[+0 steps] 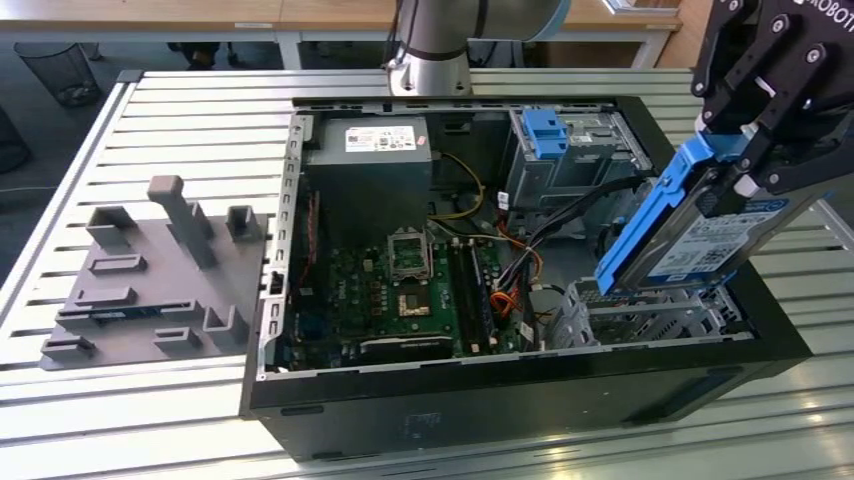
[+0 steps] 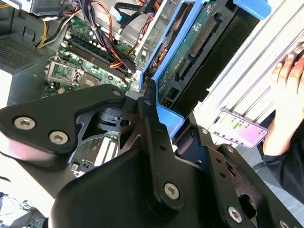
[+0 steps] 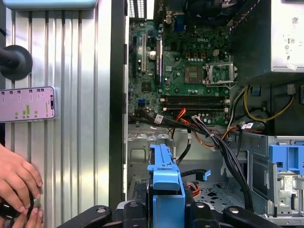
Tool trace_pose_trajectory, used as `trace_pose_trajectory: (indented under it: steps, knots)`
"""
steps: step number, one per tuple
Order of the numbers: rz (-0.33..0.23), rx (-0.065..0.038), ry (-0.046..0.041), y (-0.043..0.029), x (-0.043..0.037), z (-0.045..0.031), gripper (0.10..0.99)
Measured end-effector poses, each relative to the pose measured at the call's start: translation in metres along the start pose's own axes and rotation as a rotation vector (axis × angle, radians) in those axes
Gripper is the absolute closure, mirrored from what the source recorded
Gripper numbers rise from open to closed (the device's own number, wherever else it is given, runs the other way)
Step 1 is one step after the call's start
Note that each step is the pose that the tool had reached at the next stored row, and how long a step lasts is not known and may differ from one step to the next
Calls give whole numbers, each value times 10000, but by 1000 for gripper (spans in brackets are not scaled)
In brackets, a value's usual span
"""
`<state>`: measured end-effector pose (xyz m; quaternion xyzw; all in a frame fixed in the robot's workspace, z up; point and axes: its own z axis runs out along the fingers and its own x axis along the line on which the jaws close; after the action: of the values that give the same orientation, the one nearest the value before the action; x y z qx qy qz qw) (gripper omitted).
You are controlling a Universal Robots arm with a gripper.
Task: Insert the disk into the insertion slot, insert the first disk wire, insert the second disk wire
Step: 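Insert the disk into the insertion slot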
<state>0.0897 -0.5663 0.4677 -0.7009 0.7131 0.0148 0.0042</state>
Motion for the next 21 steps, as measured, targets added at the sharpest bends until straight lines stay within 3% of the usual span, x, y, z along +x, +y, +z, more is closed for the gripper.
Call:
trace_pose_trajectory:
  steps: [21]
  knots:
    - [0, 0, 2, 7, -41, 127, 722]
